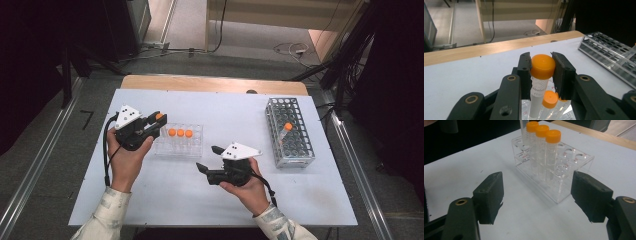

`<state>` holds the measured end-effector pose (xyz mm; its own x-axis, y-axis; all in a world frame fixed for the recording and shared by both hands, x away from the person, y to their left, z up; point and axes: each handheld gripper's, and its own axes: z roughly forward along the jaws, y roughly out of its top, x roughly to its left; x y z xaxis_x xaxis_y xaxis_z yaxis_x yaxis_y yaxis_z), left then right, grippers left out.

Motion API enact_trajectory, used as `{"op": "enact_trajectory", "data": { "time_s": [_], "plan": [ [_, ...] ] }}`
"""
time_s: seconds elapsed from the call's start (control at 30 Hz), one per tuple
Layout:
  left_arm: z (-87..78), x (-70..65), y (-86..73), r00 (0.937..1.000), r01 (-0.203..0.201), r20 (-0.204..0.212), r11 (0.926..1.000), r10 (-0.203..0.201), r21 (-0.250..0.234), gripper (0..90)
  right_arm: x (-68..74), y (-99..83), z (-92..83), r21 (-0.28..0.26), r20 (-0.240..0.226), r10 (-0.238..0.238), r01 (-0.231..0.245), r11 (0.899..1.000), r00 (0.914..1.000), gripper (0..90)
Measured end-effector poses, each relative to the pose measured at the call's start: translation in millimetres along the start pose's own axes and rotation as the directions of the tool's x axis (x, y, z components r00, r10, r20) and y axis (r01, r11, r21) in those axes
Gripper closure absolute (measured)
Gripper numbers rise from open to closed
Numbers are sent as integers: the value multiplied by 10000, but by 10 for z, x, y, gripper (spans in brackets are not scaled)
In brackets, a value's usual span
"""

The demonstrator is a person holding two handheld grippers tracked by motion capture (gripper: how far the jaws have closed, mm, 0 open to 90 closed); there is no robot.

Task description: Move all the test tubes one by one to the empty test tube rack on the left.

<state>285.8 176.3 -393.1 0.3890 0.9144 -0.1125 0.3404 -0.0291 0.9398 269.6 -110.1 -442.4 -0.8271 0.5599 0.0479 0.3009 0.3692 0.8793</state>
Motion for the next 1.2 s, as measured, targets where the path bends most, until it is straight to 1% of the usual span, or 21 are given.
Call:
{"op": "enact_trajectory", "data": {
  "time_s": [0.03,0.1,0.17,0.27,0.4,0.53,0.8,0.87,1.0,1.2],
  "plan": [
    [5,6,-6,9999,-88,-62,10000,88,29,700,-1,1,-2,-13,-4,-6,6,10000,10000,251],
    [13,13,-15,9998,-127,-149,9999,127,-10,700,-5,0,-3,-22,-3,-12,12,10000,10000,251],
    [22,16,-28,9999,-101,-121,9999,101,-36,700,-5,-2,-1,-12,-8,-15,15,10000,10000,251],
    [36,23,-61,9999,-105,-107,9999,106,67,700,-2,-3,1,-7,-9,22,-22,10000,10000,251],
    [61,36,-128,9999,26,-102,9999,-24,163,700,-3,-4,-2,-16,-14,20,-20,10000,10000,251],
    [79,28,-193,9999,-66,-151,9996,70,259,700,-3,-6,1,1,-9,16,-16,10000,10000,253],
    [138,20,-315,9997,-88,-216,9989,98,466,698,2,-12,10,57,-13,46,-46,10000,10000,253],
    [141,26,-330,9997,-100,-212,9987,111,499,697,2,-14,14,58,-22,52,-52,10000,10000,253],
    [145,29,-352,9998,-5,-198,9987,16,519,691,6,-20,23,98,-33,10,-10,10000,10000,253],
    [131,40,-356,9998,75,-173,9989,-67,460,659,4,-23,20,102,-20,65,-65,9999,10000,253]
  ]
}}
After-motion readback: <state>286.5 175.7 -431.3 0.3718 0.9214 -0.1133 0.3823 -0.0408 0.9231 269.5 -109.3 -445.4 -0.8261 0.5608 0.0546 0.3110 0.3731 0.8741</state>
